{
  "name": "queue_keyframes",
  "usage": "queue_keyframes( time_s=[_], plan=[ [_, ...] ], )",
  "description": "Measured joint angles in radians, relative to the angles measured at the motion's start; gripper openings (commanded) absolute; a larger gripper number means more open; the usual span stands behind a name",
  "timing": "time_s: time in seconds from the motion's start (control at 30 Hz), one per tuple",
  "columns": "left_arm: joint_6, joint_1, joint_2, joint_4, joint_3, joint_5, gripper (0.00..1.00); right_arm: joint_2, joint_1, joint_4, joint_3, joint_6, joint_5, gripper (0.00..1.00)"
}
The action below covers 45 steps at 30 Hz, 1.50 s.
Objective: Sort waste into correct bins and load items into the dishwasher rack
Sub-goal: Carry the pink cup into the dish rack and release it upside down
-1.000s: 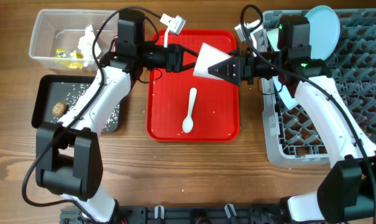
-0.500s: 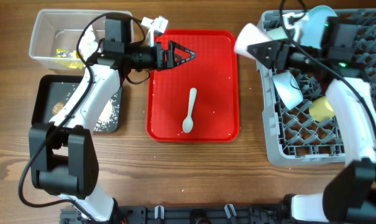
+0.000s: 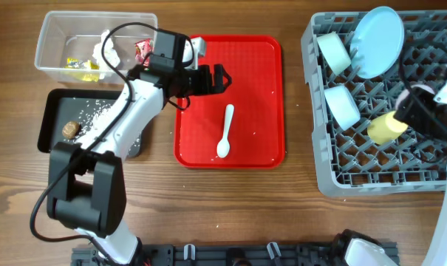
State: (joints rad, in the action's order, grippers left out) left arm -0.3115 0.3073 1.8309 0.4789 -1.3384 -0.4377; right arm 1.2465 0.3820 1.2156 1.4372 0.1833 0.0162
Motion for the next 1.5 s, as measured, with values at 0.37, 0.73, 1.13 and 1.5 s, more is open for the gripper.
queue_keyframes(
  time_s=[0.37,0.73,1.13,1.5],
  plan=[
    [0.000,0.065,0.088,-0.005,0.000,0.075,1.00,0.255,0.236,-0.103,0.005,0.040,0.064,0.54],
    [0.000,0.065,0.129,-0.023,0.000,0.075,1.00,0.494,0.236,-0.227,0.005,0.040,0.018,0.53],
    [0.000,0.065,0.129,-0.023,0.000,0.075,1.00,0.526,0.236,-0.207,0.039,0.051,-0.091,0.99],
    [0.000,0.065,0.129,-0.023,0.000,0.078,1.00,0.364,0.040,0.084,0.528,-0.031,-0.192,1.00]
  ],
)
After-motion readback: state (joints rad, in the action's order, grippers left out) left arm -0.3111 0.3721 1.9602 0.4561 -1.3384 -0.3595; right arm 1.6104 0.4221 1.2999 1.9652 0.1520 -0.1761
